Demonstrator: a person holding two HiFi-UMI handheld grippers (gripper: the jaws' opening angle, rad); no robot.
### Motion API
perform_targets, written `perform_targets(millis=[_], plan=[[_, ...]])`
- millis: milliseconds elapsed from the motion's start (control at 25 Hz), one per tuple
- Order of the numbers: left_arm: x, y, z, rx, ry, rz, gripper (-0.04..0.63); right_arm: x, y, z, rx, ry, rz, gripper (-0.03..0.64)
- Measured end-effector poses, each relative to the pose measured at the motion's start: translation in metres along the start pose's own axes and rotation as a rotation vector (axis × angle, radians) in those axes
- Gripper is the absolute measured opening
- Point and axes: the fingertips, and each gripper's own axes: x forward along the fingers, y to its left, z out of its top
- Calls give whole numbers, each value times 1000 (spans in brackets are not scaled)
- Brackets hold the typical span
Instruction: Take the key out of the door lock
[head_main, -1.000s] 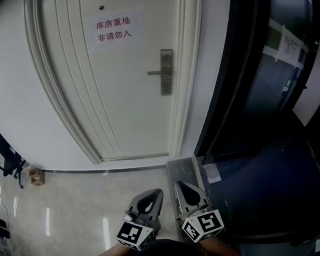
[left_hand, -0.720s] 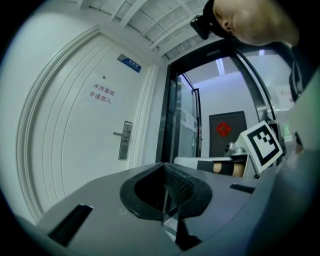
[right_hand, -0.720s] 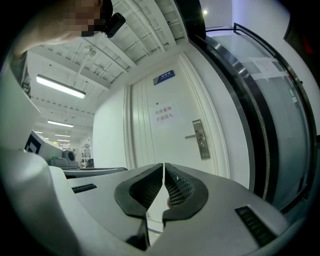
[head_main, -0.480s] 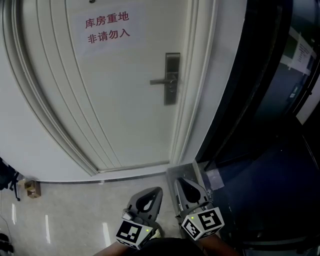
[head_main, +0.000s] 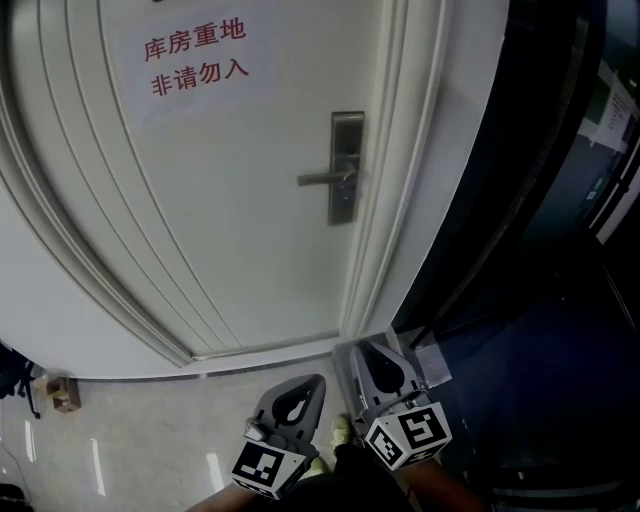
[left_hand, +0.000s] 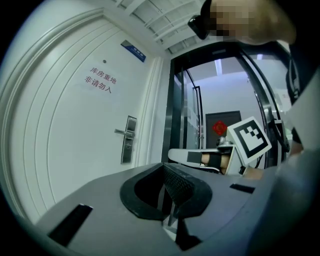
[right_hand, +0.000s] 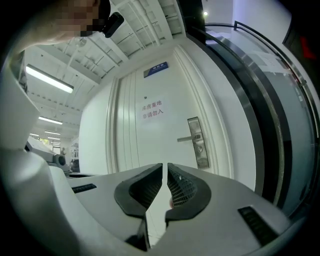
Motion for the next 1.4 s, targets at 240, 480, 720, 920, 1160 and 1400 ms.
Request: perform_targets(millis=[240,480,720,920,1160,1400], plan=[[34,35,8,2,-6,37,5,63,-40,18,-12,-21,-14,19],[75,66,18,7,-11,86,5,139,-91,31,-33,-25,-26,75],[108,94,23,5,-6,141,5,210,-142,29,-99,-3,-76,116],[132,114,22,-4,6,177,5,260,-170,19,-156,32,-98,140],[150,133,19,-12,12,215,5,299,-189,1,-142,67,-108,175],[159,142,18,-14,19,233,5,316,-192,2,-139,56,-108,176]])
